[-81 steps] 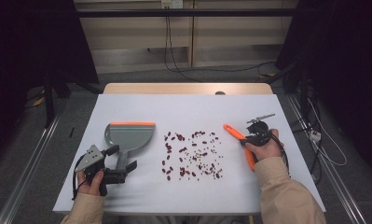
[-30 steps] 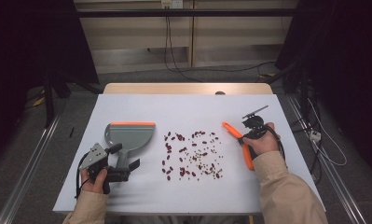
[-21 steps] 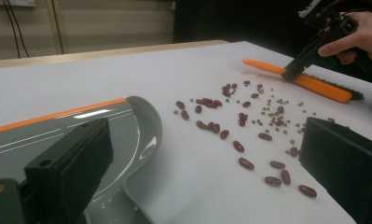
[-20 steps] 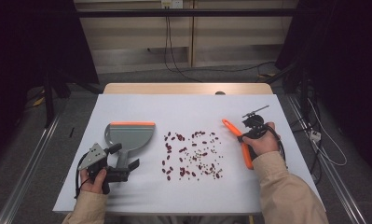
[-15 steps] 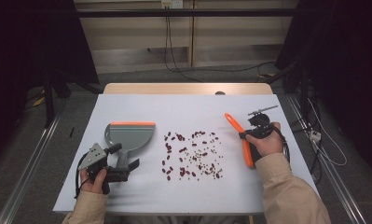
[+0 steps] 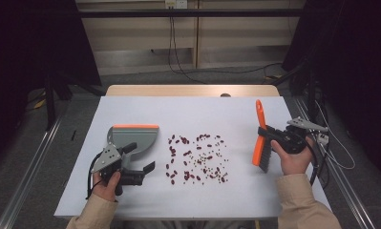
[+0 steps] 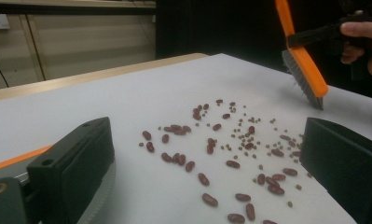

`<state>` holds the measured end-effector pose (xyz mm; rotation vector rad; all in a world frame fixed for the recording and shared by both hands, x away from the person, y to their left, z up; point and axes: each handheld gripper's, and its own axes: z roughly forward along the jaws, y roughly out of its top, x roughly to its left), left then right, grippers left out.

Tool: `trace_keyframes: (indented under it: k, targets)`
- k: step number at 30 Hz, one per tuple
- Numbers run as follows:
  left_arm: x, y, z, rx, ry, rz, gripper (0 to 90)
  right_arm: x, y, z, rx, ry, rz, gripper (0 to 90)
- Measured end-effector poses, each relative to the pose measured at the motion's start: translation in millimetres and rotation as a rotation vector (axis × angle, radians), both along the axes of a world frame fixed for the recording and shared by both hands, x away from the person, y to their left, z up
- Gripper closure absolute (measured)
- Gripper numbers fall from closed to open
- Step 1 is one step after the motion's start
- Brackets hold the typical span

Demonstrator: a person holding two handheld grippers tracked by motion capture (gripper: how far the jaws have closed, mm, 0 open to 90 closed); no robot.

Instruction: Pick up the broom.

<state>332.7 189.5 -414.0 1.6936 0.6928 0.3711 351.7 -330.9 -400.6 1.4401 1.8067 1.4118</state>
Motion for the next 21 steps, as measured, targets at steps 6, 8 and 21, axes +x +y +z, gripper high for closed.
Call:
trace_keyframes:
  k: [6, 8, 21]
  targets:
    - [3.0, -0.6, 0.4, -0.007, 0.006, 0.011, 2.8, -10.1, -3.0, -2.0, 0.029, -0.077, -0.007, 70.8]
    - [3.0, -0.9, 1.0, -0.005, 0.006, 0.014, 2.8, -12.4, -4.2, -0.5, 0.048, -0.097, -0.003, 70.9]
    - [6.0, -31.1, 13.2, -0.002, -0.001, -0.083, 3.0, -8.0, 16.1, 22.4, 0.075, -0.16, 0.058, 70.9]
